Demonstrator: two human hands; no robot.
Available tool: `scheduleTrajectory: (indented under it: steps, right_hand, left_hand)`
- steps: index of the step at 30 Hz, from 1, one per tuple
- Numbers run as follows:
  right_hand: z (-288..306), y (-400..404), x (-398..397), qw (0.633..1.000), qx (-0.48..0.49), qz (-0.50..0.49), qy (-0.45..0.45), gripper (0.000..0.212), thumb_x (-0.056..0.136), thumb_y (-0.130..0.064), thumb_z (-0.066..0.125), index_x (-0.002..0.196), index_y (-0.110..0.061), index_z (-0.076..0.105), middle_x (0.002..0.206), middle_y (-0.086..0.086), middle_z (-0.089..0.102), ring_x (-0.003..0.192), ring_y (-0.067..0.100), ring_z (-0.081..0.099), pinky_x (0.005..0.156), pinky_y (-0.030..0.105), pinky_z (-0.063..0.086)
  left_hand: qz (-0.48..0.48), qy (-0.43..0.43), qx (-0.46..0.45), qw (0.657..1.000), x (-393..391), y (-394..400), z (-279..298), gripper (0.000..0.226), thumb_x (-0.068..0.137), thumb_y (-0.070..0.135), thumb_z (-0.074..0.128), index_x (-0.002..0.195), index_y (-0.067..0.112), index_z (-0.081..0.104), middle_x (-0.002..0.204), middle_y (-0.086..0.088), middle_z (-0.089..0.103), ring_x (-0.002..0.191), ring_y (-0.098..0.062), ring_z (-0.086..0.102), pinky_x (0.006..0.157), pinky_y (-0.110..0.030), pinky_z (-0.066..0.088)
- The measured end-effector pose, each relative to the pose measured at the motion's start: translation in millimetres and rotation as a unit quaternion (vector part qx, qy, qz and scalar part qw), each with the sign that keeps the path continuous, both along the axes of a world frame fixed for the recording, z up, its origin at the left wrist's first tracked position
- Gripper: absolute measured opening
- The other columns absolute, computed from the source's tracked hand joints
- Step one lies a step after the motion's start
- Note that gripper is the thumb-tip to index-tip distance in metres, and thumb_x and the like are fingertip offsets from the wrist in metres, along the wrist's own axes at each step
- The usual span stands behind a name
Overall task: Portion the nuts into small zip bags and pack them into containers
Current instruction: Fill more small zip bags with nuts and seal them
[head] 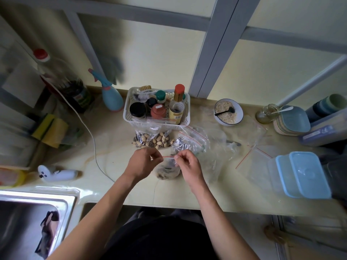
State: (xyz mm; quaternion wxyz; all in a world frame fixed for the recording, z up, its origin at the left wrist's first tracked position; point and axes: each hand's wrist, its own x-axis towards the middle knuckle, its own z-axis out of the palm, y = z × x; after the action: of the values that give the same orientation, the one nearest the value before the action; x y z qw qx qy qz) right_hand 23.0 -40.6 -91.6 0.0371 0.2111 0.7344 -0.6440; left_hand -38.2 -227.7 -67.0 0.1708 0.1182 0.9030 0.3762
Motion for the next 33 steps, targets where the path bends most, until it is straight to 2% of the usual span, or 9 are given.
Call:
scheduleTrajectory:
  steps: [4,6,9,12,15,20,24,28,33]
  right_hand:
    - [5,-5,-2,0.998,-0.001,0.060,-0.012,0.014,0.092,-0.018,0.074,0.106,-0.016,0.070,0.100,-0.008,0.072,0.091,0.002,0.067,0.083,0.019,0.052]
    - [7,-6,-3,0.996,0.022,0.087,-0.007,0.005,0.091,-0.013,0.075,0.095,-0.016,0.075,0.091,-0.009,0.074,0.087,-0.002,0.068,0.079,0.012,0.048]
    - [7,-8,-2,0.995,0.065,0.078,0.009,0.013,0.090,-0.008,0.075,0.082,-0.018,0.073,0.078,-0.011,0.073,0.076,-0.005,0.066,0.072,0.010,0.046]
    - [6,-10,-2,0.991,0.101,0.079,0.027,0.016,0.088,-0.009,0.076,0.077,-0.019,0.070,0.078,-0.010,0.072,0.075,-0.003,0.066,0.069,0.008,0.045]
    - [5,-11,-4,0.990,0.122,0.071,0.028,0.016,0.088,-0.008,0.075,0.077,-0.017,0.070,0.079,-0.008,0.072,0.076,-0.003,0.065,0.068,0.007,0.043]
    - [3,-14,-5,0.991,0.121,0.053,0.016,0.009,0.091,-0.010,0.072,0.083,-0.013,0.073,0.083,-0.007,0.073,0.079,-0.006,0.064,0.069,0.005,0.043]
    - [1,-8,-6,0.996,0.087,0.013,0.003,0.006,0.092,-0.011,0.071,0.086,-0.013,0.072,0.085,-0.008,0.074,0.083,-0.004,0.066,0.075,0.009,0.046]
    - [1,-6,-6,0.998,0.047,0.030,0.004,0.007,0.091,-0.013,0.072,0.085,-0.015,0.071,0.083,-0.010,0.073,0.084,0.005,0.068,0.080,0.019,0.051]
    - [0,-14,-10,0.999,0.030,0.042,0.005,0.006,0.092,-0.008,0.071,0.087,-0.011,0.069,0.081,-0.009,0.070,0.081,0.003,0.066,0.078,0.018,0.049]
  left_hand:
    - [-0.008,0.003,0.025,1.000,2,1,0,0.020,0.081,0.022,0.079,0.068,0.030,0.066,0.067,0.013,0.065,0.066,-0.003,0.057,0.059,-0.021,0.042]
    - [-0.009,-0.011,0.033,0.999,2,1,-2,0.016,0.080,0.023,0.079,0.069,0.026,0.069,0.068,0.010,0.068,0.064,-0.006,0.059,0.061,-0.026,0.047]
    - [-0.009,-0.017,0.024,1.000,3,3,-4,0.017,0.079,0.019,0.079,0.068,0.029,0.069,0.070,0.012,0.070,0.067,-0.006,0.061,0.064,-0.027,0.049]
    - [-0.006,-0.003,0.008,1.000,3,4,-6,0.026,0.078,0.017,0.079,0.065,0.035,0.065,0.070,0.014,0.069,0.069,-0.005,0.061,0.065,-0.026,0.049]
    - [-0.003,-0.001,0.004,1.000,3,6,-8,0.020,0.079,0.015,0.079,0.069,0.029,0.069,0.069,0.014,0.067,0.067,-0.002,0.060,0.063,-0.023,0.045]
    - [-0.004,0.003,0.014,1.000,1,6,-10,0.006,0.082,0.024,0.079,0.080,0.022,0.074,0.076,0.011,0.069,0.071,-0.003,0.060,0.065,-0.020,0.042]
    - [-0.008,0.000,0.020,1.000,-2,-3,-10,0.016,0.079,0.031,0.083,0.088,0.021,0.075,0.085,0.008,0.067,0.073,-0.003,0.056,0.065,-0.014,0.038]
    - [0.047,0.002,0.031,0.998,1,-13,-11,0.010,0.080,0.021,0.083,0.074,0.021,0.075,0.067,0.011,0.063,0.063,0.000,0.054,0.059,-0.011,0.036]
    - [0.086,-0.003,0.047,0.995,-1,-15,-10,0.007,0.076,0.016,0.086,0.074,0.018,0.080,0.060,0.014,0.061,0.063,0.003,0.057,0.056,-0.010,0.037]
